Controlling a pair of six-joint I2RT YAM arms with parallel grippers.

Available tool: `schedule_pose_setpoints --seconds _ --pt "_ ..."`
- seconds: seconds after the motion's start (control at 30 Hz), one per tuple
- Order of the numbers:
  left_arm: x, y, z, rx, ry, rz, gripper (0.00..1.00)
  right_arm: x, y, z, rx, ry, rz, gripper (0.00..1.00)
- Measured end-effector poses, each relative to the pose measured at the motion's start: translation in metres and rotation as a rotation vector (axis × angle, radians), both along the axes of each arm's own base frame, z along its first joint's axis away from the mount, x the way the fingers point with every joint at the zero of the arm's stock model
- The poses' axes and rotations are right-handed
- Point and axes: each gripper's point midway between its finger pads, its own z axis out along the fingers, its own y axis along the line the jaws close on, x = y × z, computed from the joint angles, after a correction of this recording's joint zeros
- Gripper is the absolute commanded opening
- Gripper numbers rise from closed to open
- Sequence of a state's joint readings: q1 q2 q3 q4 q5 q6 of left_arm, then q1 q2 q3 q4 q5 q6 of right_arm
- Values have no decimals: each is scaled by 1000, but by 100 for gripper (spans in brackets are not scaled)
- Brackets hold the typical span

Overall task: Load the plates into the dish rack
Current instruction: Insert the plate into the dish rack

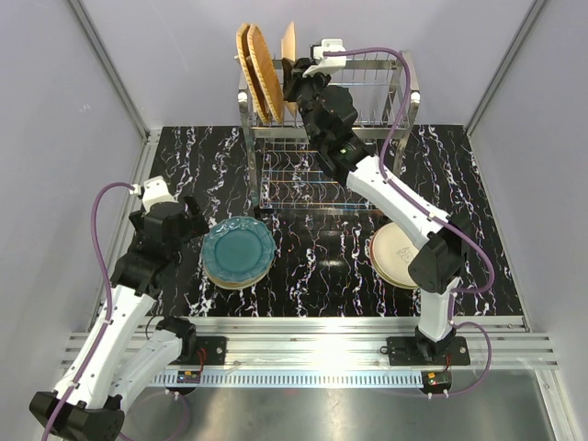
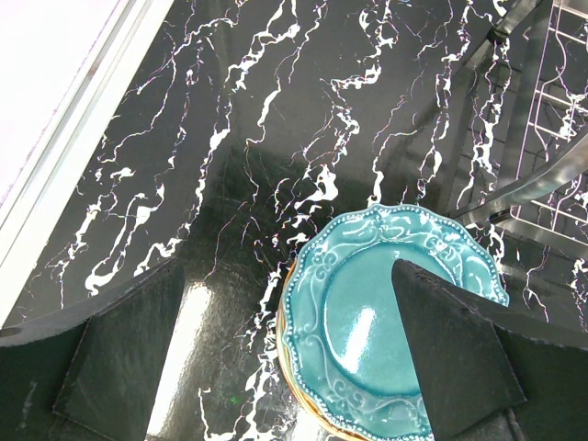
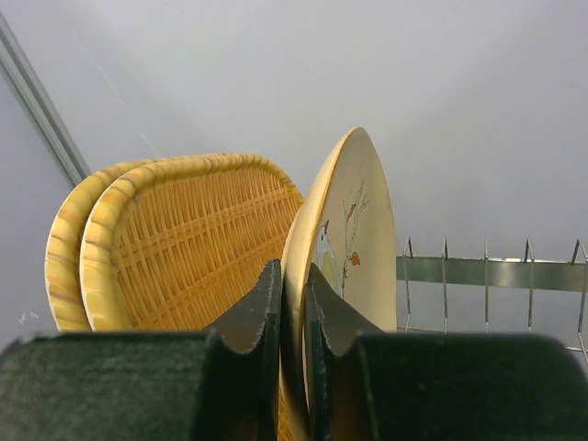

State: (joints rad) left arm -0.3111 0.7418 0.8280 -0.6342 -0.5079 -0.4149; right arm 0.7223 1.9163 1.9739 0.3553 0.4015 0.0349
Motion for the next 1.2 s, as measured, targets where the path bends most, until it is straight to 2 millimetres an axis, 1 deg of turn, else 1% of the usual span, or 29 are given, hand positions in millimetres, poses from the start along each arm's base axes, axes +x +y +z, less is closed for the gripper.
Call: schedule_pose_setpoints --seconds 0.3,0.4,0.5,0.57,0.77,1.0,1.03,1.1,1.13,1.2 --pt "0 0 0 0 0 0 99 -2 -1 1 -35 -32 -43 0" --pt "0 0 0 0 0 0 99 -2 4 -3 -55 -45 -55 0" --pt "0 0 0 0 1 0 99 -5 15 -7 -94 -53 -60 0" --pt "0 0 0 0 1 -1 99 -3 19 -7 -106 -59 -75 0" --pt "1 -1 -2 1 8 -3 99 2 22 -1 -110 -65 -92 0" --pt "1 -1 -2 1 8 -5 99 3 22 -4 -93 -50 -63 0" --pt "1 -1 -2 0 8 -6 99 3 20 -3 -84 -47 -57 2" --pt "1 -2 -2 0 8 -7 99 3 13 -2 -63 -41 -54 10" --pt "1 -2 -2 0 9 -7 99 3 10 -1 -51 -38 -52 19" --pt "1 -2 -2 -1 9 -8 99 4 6 1 -34 -34 -51 25"
